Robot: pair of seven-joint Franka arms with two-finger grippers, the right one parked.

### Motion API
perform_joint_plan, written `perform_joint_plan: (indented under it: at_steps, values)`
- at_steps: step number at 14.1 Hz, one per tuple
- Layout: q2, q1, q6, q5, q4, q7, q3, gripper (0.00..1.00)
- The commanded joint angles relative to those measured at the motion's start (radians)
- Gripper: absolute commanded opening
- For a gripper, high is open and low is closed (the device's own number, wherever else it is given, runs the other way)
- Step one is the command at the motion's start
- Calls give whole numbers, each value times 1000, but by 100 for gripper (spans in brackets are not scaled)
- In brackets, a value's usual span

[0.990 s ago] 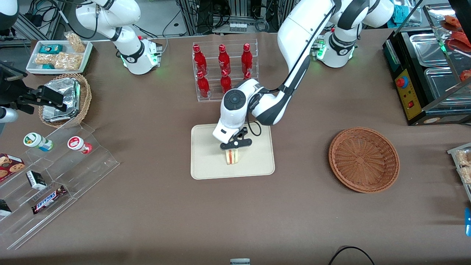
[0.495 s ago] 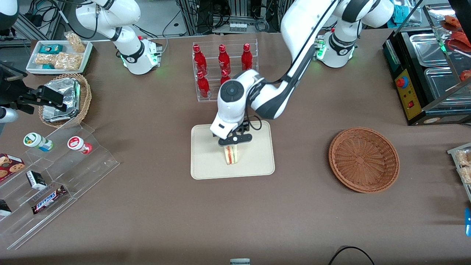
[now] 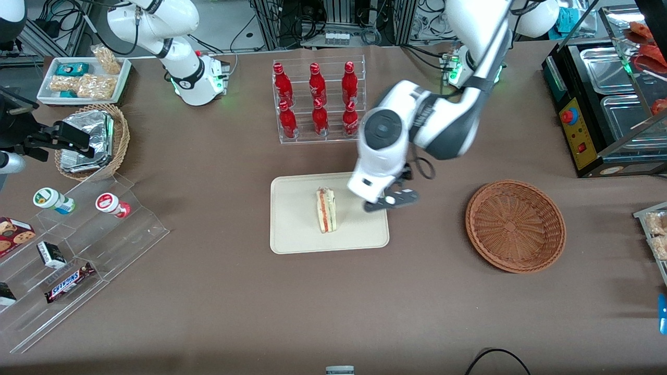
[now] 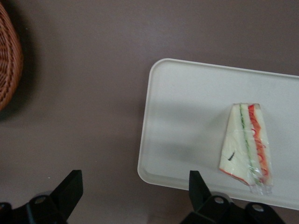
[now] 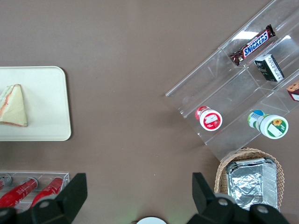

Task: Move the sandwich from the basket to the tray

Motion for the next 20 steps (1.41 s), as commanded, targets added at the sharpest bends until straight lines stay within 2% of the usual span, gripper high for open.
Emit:
perform_joint_plan:
  at_steps: [1, 7, 10, 12, 16, 20]
  values:
    - [-71, 73, -35, 10, -69, 100, -9, 100]
    - [-305, 265, -53, 10, -276, 408, -9, 100]
    - [-380, 314, -143, 10, -284, 543, -7, 100]
    - [-413, 401, -200, 8, -270, 633, -21, 100]
    - [-470, 629, -233, 7, -256, 753, -185, 100]
    - [-506, 754, -233, 7, -232, 796, -266, 100]
